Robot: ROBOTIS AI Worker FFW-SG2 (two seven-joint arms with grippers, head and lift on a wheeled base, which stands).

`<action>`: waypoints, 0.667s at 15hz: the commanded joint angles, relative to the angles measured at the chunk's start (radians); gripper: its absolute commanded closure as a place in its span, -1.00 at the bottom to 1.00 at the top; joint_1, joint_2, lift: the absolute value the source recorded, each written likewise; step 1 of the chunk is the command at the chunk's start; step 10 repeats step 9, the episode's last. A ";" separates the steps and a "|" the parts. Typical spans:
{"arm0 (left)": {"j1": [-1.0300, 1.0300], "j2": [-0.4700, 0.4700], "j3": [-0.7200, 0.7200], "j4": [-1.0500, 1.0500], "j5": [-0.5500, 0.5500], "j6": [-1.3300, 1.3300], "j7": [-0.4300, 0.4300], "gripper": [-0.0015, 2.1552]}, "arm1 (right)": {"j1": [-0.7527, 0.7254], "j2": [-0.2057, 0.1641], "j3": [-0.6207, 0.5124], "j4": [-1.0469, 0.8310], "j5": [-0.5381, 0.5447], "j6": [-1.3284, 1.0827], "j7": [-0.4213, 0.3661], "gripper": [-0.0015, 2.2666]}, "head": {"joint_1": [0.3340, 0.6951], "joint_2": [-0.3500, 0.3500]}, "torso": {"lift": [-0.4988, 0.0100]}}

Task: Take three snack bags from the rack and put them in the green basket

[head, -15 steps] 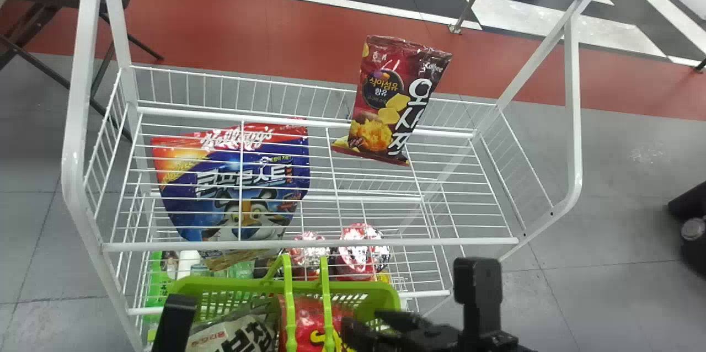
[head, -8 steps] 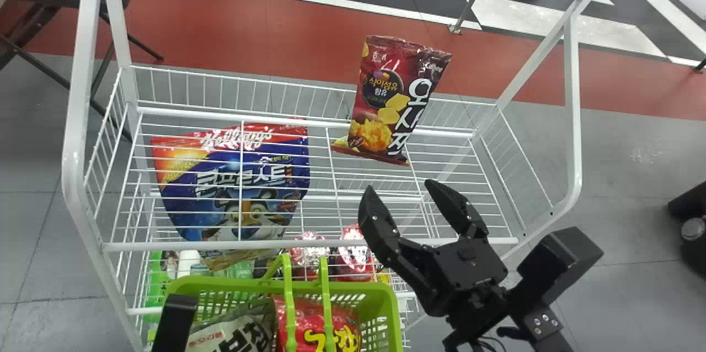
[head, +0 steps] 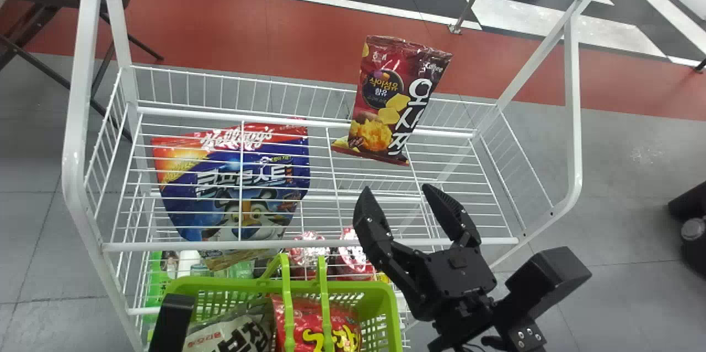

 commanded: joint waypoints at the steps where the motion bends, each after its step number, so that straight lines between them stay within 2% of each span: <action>1: 0.002 0.001 0.002 -0.001 -0.001 0.001 0.000 0.16 | 0.001 0.000 -0.001 -0.005 0.000 0.006 0.000 -0.94 | 1.00 -1.00 | 0.93; 10: 0.006 0.001 0.005 -0.004 -0.001 -0.002 0.002 0.16 | 0.003 0.000 -0.004 -0.016 0.000 0.021 0.000 -0.94 | 1.00 -1.00 | 0.93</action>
